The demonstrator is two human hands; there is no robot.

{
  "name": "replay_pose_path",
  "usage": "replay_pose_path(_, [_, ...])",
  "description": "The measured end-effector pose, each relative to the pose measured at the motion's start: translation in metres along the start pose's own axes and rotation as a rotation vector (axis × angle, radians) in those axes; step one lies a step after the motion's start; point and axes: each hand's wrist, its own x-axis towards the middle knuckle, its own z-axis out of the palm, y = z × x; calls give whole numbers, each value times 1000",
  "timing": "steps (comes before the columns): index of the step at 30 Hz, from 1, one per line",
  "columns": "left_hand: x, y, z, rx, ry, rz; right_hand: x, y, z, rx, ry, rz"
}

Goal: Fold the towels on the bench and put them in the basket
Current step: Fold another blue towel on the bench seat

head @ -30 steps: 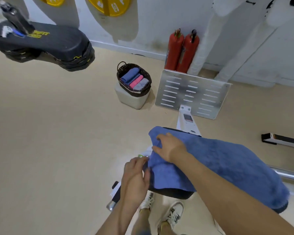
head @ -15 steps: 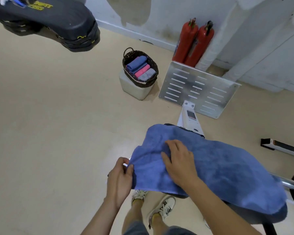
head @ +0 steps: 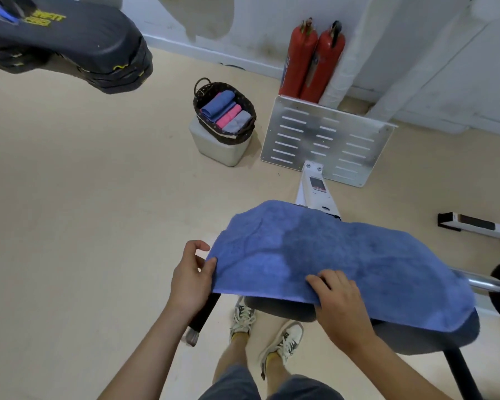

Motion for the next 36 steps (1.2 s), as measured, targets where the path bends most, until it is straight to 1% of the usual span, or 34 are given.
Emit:
replay_pose_path(2, [-2,-10,-2,370,-25,66,-4,-2,0,50,-48,17])
replay_pose_path(3, [-4,-11,0,531,-4,120,-6,-5,0,62,-80,28])
replay_pose_path(4, [-5,-11,5,654,16,214,-9,-10,0,77,-123,40])
replay_pose_path(5, [-7,-7,12,717,13,335,-11,-14,0,85,-162,50])
replay_pose_path(6, [-11,0,22,717,-14,472,-14,-17,-1,89,-199,55])
replay_pose_path(8, [-21,22,46,715,-164,727,-19,-20,-8,120,-264,91])
replay_pose_path(9, [-27,31,58,760,-233,825,-22,-18,-14,155,-280,142])
replay_pose_path(10, [-31,41,68,827,-289,873,-27,-15,-20,209,-276,221])
replay_pose_path(12, [-33,55,84,964,-313,845,-42,-1,-35,326,-216,420])
replay_pose_path(14, [-34,67,98,1022,-281,810,-60,24,-52,370,-67,597])
replay_pose_path(15, [-36,74,106,1026,-270,823,-71,41,-59,379,-6,684])
replay_pose_path(16, [-39,80,115,1000,-292,835,-81,58,-66,383,22,765])
replay_pose_path(17, [-44,86,128,932,-349,866,-91,75,-71,385,20,838])
replay_pose_path(18, [-50,90,145,838,-415,886,-98,90,-74,376,-5,894])
replay_pose_path(20, [-71,101,187,755,-556,976,-109,118,-74,384,-55,978])
replay_pose_path(21, [-83,107,211,742,-599,1028,-113,131,-72,405,-59,1013])
replay_pose_path(23, [-108,119,257,761,-624,1060,-120,154,-70,455,-61,1070])
replay_pose_path(25, [-127,128,295,830,-567,1064,-124,176,-70,523,-54,1093])
replay_pose_path(27, [-139,136,317,964,-517,1028,-125,193,-73,570,-52,1071])
replay_pose_path(29, [-143,141,331,994,-432,997,-122,208,-77,614,-55,1067])
replay_pose_path(31, [-143,142,339,954,-374,967,-119,221,-78,698,-31,1085])
replay_pose_path(33, [-141,146,343,888,-369,894,-115,231,-78,792,-31,1124])
replay_pose_path(34, [-139,148,343,813,-366,827,-112,233,-80,859,-44,1148])
replay_pose_path(35, [-136,149,344,735,-321,770,-110,233,-84,958,-61,1171])
replay_pose_path(36, [-135,151,343,655,-324,682,-107,230,-89,1086,-81,1190])
